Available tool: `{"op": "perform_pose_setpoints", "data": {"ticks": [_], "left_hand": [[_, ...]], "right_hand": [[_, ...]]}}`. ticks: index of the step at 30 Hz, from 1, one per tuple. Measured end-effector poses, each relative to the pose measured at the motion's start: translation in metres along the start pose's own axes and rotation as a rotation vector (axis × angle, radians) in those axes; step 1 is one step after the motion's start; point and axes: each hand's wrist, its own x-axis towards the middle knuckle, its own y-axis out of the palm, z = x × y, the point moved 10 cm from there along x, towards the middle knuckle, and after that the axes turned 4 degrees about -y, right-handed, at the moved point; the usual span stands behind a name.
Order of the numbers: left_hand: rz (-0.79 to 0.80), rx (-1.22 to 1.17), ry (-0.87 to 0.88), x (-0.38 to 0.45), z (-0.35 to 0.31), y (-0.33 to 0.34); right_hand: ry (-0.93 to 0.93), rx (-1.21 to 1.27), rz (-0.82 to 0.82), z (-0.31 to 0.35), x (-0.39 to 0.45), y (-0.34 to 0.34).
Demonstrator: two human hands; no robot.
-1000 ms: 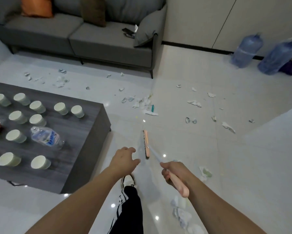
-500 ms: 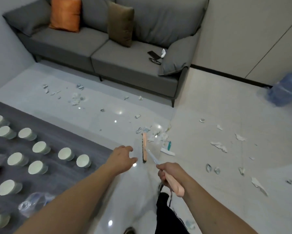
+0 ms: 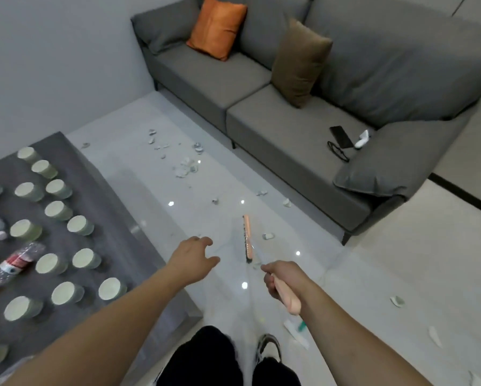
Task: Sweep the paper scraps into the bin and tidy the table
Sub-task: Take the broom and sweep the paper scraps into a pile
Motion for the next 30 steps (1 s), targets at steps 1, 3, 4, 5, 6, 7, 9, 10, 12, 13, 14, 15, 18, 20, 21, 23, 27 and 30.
{"op": "perform_pose_setpoints", "data": {"ticks": [1, 3, 4, 5, 6, 7, 9, 10, 12, 13, 14, 15, 18, 20, 21, 23, 27, 30], "left_hand": [[-0.003, -0.008, -0.013, 0.012, 0.0, -0.009], [-0.004, -0.039, -0.049, 0.04, 0.005, -0.026], [-0.003, -0.059, -0.066, 0.056, 0.009, -0.035], [-0.004, -0.074, -0.079, 0.074, 0.013, -0.044], [-0.004, -0.082, -0.089, 0.094, 0.017, -0.055], [-0.01, -0.087, -0.096, 0.115, 0.022, -0.066], [-0.034, -0.104, -0.11, 0.158, 0.032, -0.092], [-0.043, -0.118, -0.116, 0.178, 0.039, -0.107], [-0.043, -0.151, -0.14, 0.213, 0.056, -0.138], [-0.047, -0.165, -0.155, 0.227, 0.067, -0.155], [-0.055, -0.173, -0.174, 0.239, 0.079, -0.174], [-0.067, -0.183, -0.195, 0.252, 0.093, -0.195], [-0.136, -0.239, -0.261, 0.284, 0.14, -0.256], [-0.176, -0.271, -0.308, 0.3, 0.171, -0.289], [-0.186, -0.28, -0.33, 0.308, 0.186, -0.302], [-0.193, -0.299, -0.373, 0.327, 0.217, -0.321], [-0.213, -0.352, -0.443, 0.368, 0.275, -0.357], [-0.237, -0.358, -0.501, 0.412, 0.325, -0.396]], "right_hand": [[0.005, -0.03, 0.01, 0.017, 0.012, 0.007], [0.012, -0.07, 0.029, 0.05, 0.036, 0.024], [0.016, -0.089, 0.042, 0.067, 0.048, 0.033], [0.02, -0.113, 0.054, 0.084, 0.062, 0.043], [0.023, -0.137, 0.066, 0.102, 0.076, 0.054], [0.023, -0.156, 0.08, 0.12, 0.089, 0.065], [0.027, -0.178, 0.109, 0.158, 0.116, 0.094], [0.029, -0.188, 0.115, 0.177, 0.129, 0.11], [0.029, -0.24, 0.115, 0.215, 0.15, 0.145], [0.027, -0.276, 0.128, 0.234, 0.158, 0.165], [0.02, -0.304, 0.148, 0.254, 0.168, 0.187], [0.009, -0.322, 0.161, 0.273, 0.177, 0.21], [-0.011, -0.371, 0.179, 0.322, 0.205, 0.276], [-0.013, -0.429, 0.202, 0.346, 0.222, 0.317], [-0.008, -0.447, 0.219, 0.356, 0.232, 0.336], [0.014, -0.465, 0.259, 0.376, 0.253, 0.378], [0.049, -0.484, 0.331, 0.412, 0.302, 0.467], [0.079, -0.516, 0.399, 0.442, 0.352, 0.546]]}}
